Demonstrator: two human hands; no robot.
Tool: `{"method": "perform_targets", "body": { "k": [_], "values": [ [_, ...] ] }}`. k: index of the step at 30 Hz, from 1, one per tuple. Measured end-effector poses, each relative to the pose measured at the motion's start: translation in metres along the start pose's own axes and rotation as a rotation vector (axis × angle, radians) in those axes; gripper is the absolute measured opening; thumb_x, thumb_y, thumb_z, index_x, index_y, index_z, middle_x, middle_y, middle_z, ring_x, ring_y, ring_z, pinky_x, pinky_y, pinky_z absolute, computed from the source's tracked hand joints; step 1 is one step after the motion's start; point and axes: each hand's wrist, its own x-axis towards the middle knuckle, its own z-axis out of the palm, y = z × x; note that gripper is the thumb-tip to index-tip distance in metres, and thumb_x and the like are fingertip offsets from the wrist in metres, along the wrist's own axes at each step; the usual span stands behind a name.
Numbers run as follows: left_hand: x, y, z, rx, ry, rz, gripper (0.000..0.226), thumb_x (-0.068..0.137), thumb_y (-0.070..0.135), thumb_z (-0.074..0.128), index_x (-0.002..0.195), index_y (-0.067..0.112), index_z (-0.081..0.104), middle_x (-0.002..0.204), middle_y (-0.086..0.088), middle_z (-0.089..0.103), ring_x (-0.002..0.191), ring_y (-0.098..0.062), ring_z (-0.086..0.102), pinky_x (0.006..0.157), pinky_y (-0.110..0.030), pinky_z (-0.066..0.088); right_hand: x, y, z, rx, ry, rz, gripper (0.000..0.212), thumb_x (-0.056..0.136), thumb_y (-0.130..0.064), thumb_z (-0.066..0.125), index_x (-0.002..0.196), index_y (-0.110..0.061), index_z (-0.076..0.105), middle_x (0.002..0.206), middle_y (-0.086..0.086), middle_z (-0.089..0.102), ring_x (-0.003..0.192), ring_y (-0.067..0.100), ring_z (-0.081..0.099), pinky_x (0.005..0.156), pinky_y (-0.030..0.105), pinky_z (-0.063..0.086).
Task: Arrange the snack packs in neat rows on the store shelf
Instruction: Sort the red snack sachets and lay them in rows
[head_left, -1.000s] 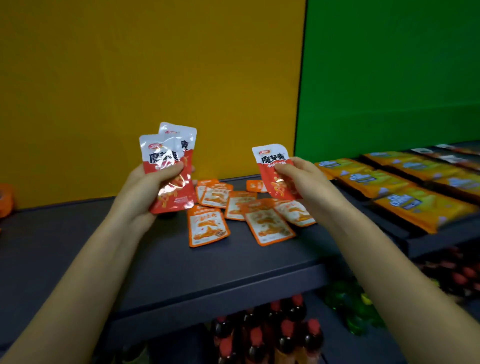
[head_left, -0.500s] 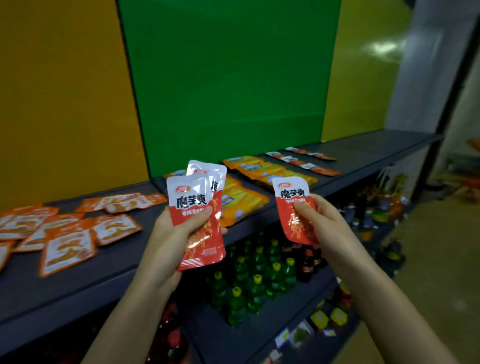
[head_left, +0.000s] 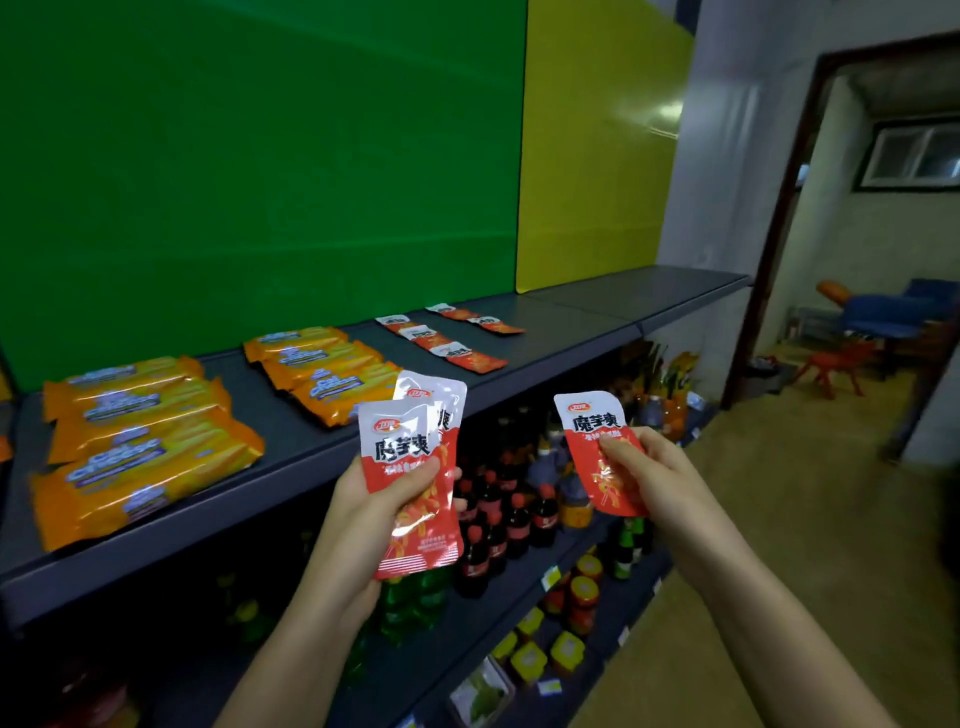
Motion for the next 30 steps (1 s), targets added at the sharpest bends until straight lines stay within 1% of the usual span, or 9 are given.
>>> {"method": "perform_targets", "body": {
  "k": [3,7,11,15,18,21,24,28,30],
  "values": [
    [0.029,-0.013,0.031,0.002,-0.009,-0.006,0.023,0.083,0.012,0.063,0.105,0.019,0.061,0.088,-0.01,0.075,0.069,-0.026,0.073,0.053,-0.029,0.057,0.028,0.011,-0.018,-0.007,-0.005,0.027,0.011,0.094,-0.019,0.049,0.096,-0.011,0.057,0.07,-0.001,0.062,0.05,0.007,0.06,0.042,0.012,0.045],
    [0.078,-0.024,0.065,0.014,0.002,0.029,0.025,0.084,0.012,0.063,0.107,0.019,0.06,0.088,-0.009,0.075,0.07,-0.026,0.073,0.055,-0.03,0.057,0.082,0.024,-0.035,-0.049,-0.006,0.058,0.014,0.095,-0.017,0.043,0.096,-0.01,0.055,0.073,0.002,0.054,0.059,0.013,0.051,0.043,0.012,0.042],
    [0.137,-0.02,0.098,0.011,0.017,0.096,0.026,0.084,0.011,0.063,0.109,0.018,0.059,0.087,-0.008,0.075,0.068,-0.025,0.072,0.057,-0.031,0.058,0.15,0.019,-0.043,-0.089,-0.053,0.036,0.011,0.094,-0.014,0.044,0.094,-0.009,0.054,0.074,0.003,0.055,0.061,0.013,0.052,0.046,0.015,0.043],
    [0.19,-0.014,0.123,0.016,0.049,0.142,0.024,0.084,0.008,0.062,0.106,0.016,0.059,0.086,-0.009,0.075,0.067,-0.026,0.072,0.06,-0.032,0.059,0.217,0.005,-0.051,-0.098,-0.127,-0.048,0.008,0.094,-0.01,0.048,0.089,-0.01,0.054,0.071,0.002,0.056,0.059,0.012,0.052,0.054,0.022,0.043],
    [0.218,-0.016,0.13,0.026,0.111,0.153,0.028,0.084,0.008,0.063,0.11,0.015,0.058,0.087,-0.01,0.075,0.067,-0.026,0.072,0.058,-0.03,0.059,0.262,0.008,-0.057,-0.082,-0.181,-0.079,0.008,0.093,-0.012,0.051,0.087,-0.012,0.056,0.071,0.0,0.06,0.056,0.006,0.058,0.055,0.019,0.046],
    [0.238,-0.019,0.131,0.045,0.189,0.162,0.03,0.083,0.009,0.064,0.112,0.015,0.058,0.086,-0.009,0.075,0.068,-0.026,0.072,0.054,-0.029,0.057,0.303,0.016,-0.057,-0.113,-0.283,-0.078,0.009,0.093,-0.016,0.053,0.093,-0.01,0.059,0.074,-0.001,0.064,0.056,0.005,0.06,0.056,0.018,0.048],
    [0.255,-0.022,0.133,0.071,0.279,0.2,0.032,0.082,0.009,0.063,0.113,0.014,0.058,0.085,-0.008,0.075,0.066,-0.026,0.072,0.052,-0.027,0.056,0.345,0.02,-0.048,-0.13,-0.362,-0.076,0.007,0.091,-0.015,0.057,0.087,-0.011,0.06,0.07,-0.001,0.066,0.053,0.002,0.061,0.055,0.017,0.049],
    [0.271,-0.027,0.144,0.073,0.418,0.247,0.031,0.082,0.007,0.063,0.112,0.014,0.059,0.083,-0.007,0.076,0.063,-0.024,0.072,0.051,-0.026,0.056,0.393,0.027,-0.03,-0.196,-0.424,-0.089,0.013,0.088,-0.018,0.061,0.076,-0.016,0.056,0.075,0.001,0.066,0.067,0.014,0.062,0.076,0.036,0.052],
    [0.276,-0.029,0.153,0.078,0.48,0.26,0.03,0.082,0.008,0.063,0.111,0.015,0.06,0.083,-0.006,0.076,0.065,-0.025,0.072,0.053,-0.026,0.057,0.407,0.032,-0.023,-0.259,-0.462,-0.105,0.015,0.086,-0.022,0.062,0.074,-0.019,0.055,0.076,0.0,0.066,0.073,0.018,0.065,0.082,0.038,0.053]
  ]
}}
